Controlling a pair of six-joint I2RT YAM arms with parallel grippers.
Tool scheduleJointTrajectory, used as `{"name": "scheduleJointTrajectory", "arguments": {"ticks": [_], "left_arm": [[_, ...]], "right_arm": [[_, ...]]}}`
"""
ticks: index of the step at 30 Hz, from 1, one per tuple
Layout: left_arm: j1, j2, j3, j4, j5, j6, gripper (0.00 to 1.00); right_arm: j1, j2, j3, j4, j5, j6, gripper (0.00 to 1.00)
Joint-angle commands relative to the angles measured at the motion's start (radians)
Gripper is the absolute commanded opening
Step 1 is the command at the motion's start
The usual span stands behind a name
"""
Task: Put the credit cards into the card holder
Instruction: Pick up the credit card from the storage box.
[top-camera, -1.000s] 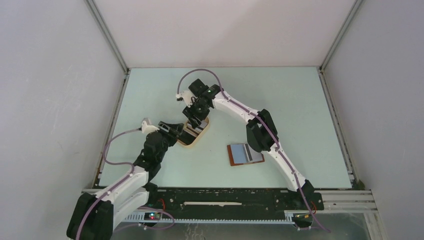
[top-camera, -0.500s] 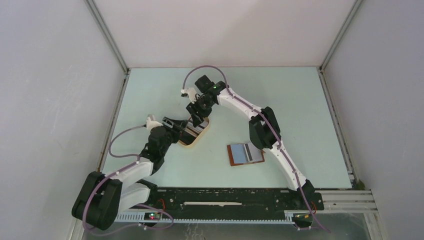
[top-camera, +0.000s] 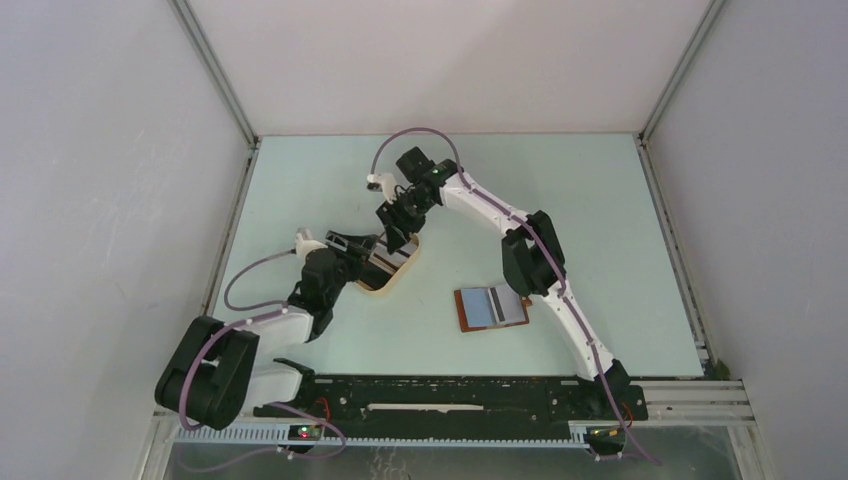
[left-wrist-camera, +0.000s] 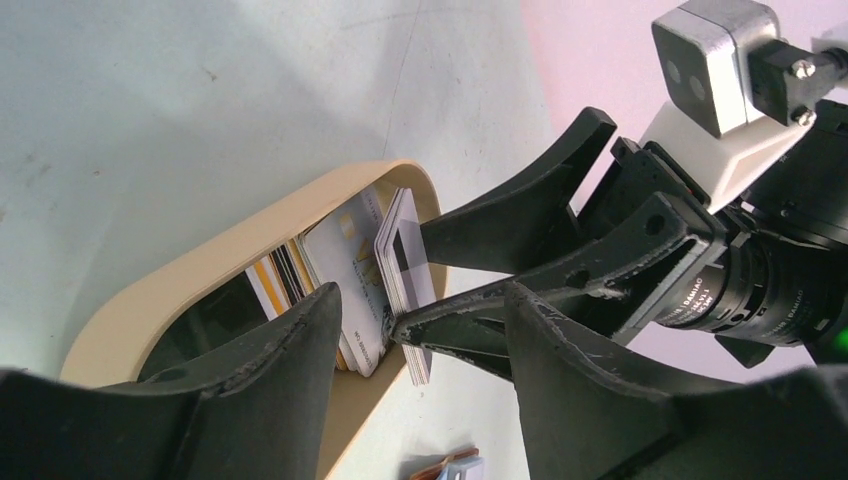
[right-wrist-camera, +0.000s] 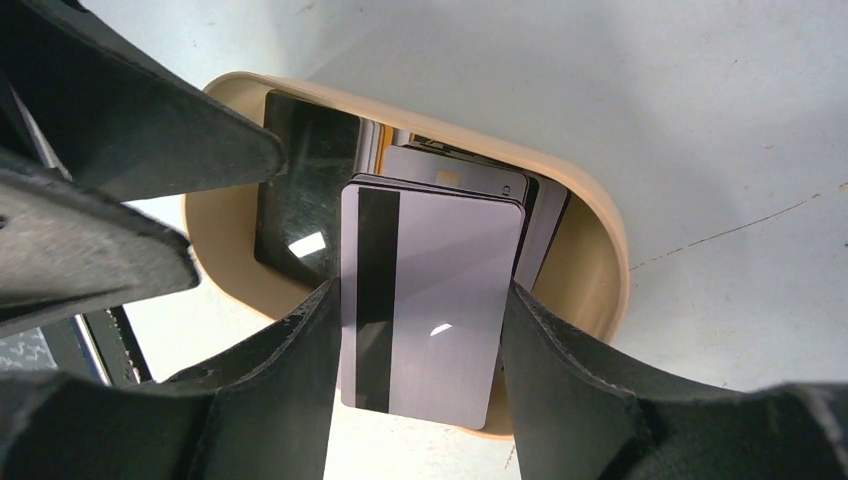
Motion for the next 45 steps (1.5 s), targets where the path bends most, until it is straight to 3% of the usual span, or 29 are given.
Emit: {"name": "scheduleJointTrajectory", "arguments": {"ticks": [1, 29, 45], "left_arm": [[0.011, 0.035, 0.069, 0.069, -0.031, -0.042, 0.63], [0.013, 0.214, 0.118, 0.139, -0.001, -0.114, 0.55], [0.011, 0.329, 0.150, 0.219, 0.051, -0.150, 0.49]], "right_arm": [[-0.010, -0.089, -0.008, 0.020, -0.055, 0.024, 0.40], [-0.015, -0.110, -0.048, 0.055, -0.138, 0.040, 0.38], [-0.009, -0.100, -0.065, 0.077, -0.141, 0.046, 0.41]]}}
